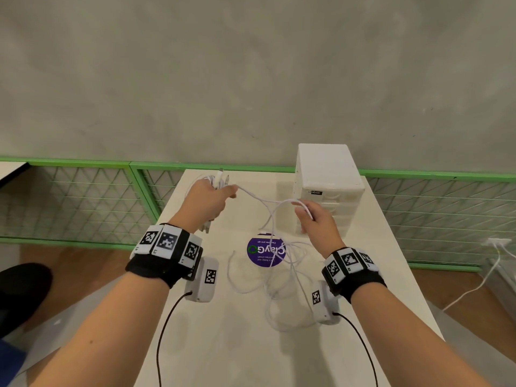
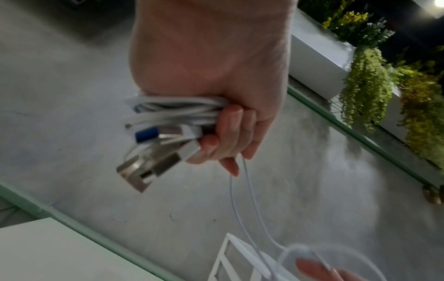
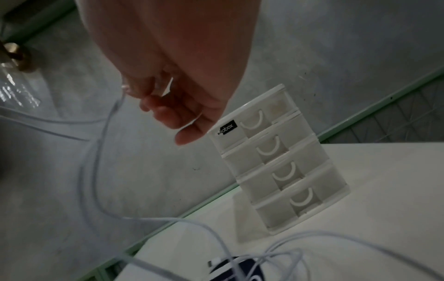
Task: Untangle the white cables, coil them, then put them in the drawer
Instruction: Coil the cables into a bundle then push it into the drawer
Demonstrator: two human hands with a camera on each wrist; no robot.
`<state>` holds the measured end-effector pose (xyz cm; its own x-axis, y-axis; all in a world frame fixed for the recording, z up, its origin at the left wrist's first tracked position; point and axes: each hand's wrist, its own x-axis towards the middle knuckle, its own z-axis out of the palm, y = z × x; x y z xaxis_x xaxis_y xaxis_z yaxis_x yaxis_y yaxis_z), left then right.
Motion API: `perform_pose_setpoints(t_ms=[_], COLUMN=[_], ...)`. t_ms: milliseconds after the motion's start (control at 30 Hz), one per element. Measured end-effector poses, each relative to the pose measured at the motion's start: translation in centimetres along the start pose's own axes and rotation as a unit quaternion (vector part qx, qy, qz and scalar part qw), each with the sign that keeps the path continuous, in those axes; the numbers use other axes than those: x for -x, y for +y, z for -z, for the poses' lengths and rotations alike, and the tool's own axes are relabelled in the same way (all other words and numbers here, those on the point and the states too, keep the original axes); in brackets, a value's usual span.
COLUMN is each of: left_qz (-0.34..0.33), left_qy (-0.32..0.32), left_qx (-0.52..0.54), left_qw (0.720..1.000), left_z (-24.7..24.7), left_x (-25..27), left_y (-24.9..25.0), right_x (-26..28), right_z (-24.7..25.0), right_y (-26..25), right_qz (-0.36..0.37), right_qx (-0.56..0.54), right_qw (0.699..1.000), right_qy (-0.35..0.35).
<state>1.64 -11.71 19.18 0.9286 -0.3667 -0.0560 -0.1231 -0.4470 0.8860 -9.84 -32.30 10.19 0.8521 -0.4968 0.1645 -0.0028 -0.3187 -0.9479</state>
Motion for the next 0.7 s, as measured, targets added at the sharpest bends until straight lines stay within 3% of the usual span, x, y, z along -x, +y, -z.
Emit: perform_pose_setpoints(t_ms=[100, 200, 300, 433, 533, 700], left_qz=[-0.007, -0.018, -0.042, -0.071, -0.072, -0.045], left_qy=[-0.008, -0.052, -0.12, -0.156, -0.12, 0.003], left_qx=[0.001, -0.001, -0.033, -0.031, -0.032, -0.003], left_qw=[1.0, 0.999, 0.991, 0.985, 0.99, 0.999], left_z=[-0.8, -1.6, -2.1, -2.7, -3.3, -3.0], left_x=[0.4, 1.2, 2.2, 2.7, 2.5, 1.7], left_y=[0.2, 0.7, 1.4, 2.0, 1.7, 1.2], right_x=[0.2, -0.3, -0.9, -1.1, -1.0, -0.6], right_z=[-1.0, -2.2, -2.4, -2.2, -2.8, -2.7], right_y=[-1.0, -1.5, -1.7, -2.1, -2.0, -1.4], right_qz=[-0.038, -0.055, -0.061, -0.098, -0.081, -0.092], right_qx=[-0.118, -0.167, -0.071, -0.003, 0.002, -0.07], right_qw=[0.992, 0.984, 0.994, 0.995, 0.995, 0.993], right_qy=[-0.009, 0.035, 0.058, -0.036, -0.06, 0.002])
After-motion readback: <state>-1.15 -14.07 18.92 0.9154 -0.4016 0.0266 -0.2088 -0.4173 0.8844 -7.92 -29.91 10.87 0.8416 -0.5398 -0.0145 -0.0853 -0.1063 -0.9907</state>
